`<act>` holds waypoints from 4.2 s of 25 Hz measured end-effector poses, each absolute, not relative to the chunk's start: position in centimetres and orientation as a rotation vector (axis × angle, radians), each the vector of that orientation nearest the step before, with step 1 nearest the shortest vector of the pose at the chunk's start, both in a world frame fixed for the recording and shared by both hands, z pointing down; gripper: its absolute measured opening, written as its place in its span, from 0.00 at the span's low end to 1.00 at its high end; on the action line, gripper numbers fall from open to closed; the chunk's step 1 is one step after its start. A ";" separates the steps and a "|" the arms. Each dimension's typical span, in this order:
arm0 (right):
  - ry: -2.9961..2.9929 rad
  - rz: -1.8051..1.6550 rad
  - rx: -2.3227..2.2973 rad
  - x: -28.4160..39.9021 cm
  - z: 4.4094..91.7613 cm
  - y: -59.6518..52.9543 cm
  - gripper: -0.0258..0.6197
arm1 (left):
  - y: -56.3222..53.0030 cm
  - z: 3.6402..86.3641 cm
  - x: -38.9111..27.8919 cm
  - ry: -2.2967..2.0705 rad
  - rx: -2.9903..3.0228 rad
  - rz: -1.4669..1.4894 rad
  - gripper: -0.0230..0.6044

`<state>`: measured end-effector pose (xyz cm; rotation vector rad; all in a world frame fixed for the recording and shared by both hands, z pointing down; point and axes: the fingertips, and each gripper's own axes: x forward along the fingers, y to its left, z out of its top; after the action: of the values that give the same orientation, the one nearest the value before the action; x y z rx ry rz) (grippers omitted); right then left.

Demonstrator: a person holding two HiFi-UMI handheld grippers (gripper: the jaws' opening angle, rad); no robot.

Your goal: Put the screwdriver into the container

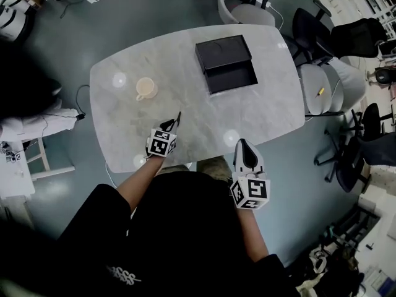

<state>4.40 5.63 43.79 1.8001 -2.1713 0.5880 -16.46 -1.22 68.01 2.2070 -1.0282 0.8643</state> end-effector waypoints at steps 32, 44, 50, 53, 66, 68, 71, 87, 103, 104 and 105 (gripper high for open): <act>-2.315 0.699 1.486 9.2 47.9 -7.7 0.06 | -2.7 76.2 -15.7 -1.065 1.788 1.092 0.15; -2.315 0.732 1.537 11.6 48.1 -8.8 0.06 | -7.4 71.5 -14.8 -1.156 1.853 1.006 0.15; -2.340 0.740 1.535 12.0 48.0 -10.5 0.06 | -10.6 68.9 -13.4 -1.148 1.896 0.977 0.15; -2.338 0.736 1.531 12.3 48.5 -10.9 0.06 | -12.0 68.3 -12.8 -1.139 1.923 0.981 0.15; -2.228 0.792 1.633 16.8 51.0 -12.2 0.06 | -16.3 68.0 -6.7 -1.004 2.036 1.023 0.15; -2.210 0.801 1.657 17.4 51.2 -12.3 0.06 | -16.8 68.1 -5.8 -0.982 2.053 1.030 0.15; -2.189 0.812 1.673 18.2 51.5 -12.6 0.06 | -17.5 68.2 -4.5 -0.950 2.075 1.038 0.15; -2.132 0.872 1.719 21.7 53.1 -14.0 0.06 | -20.2 68.9 3.4 -0.791 2.168 1.090 0.15; -2.141 0.908 1.640 22.8 54.5 -15.7 0.06 | -20.8 72.2 7.0 -0.713 2.153 1.231 0.15; -2.141 0.911 1.636 23.1 54.7 -15.8 0.06 | -20.9 72.5 7.1 -0.712 2.161 1.258 0.15; -2.140 0.916 1.634 23.5 54.8 -16.0 0.06 | -21.0 72.8 7.2 -0.709 2.171 1.285 0.15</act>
<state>23.45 -15.96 54.85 1.6340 -2.1395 0.9160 7.19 -20.98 72.85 2.1709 -0.7090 1.2846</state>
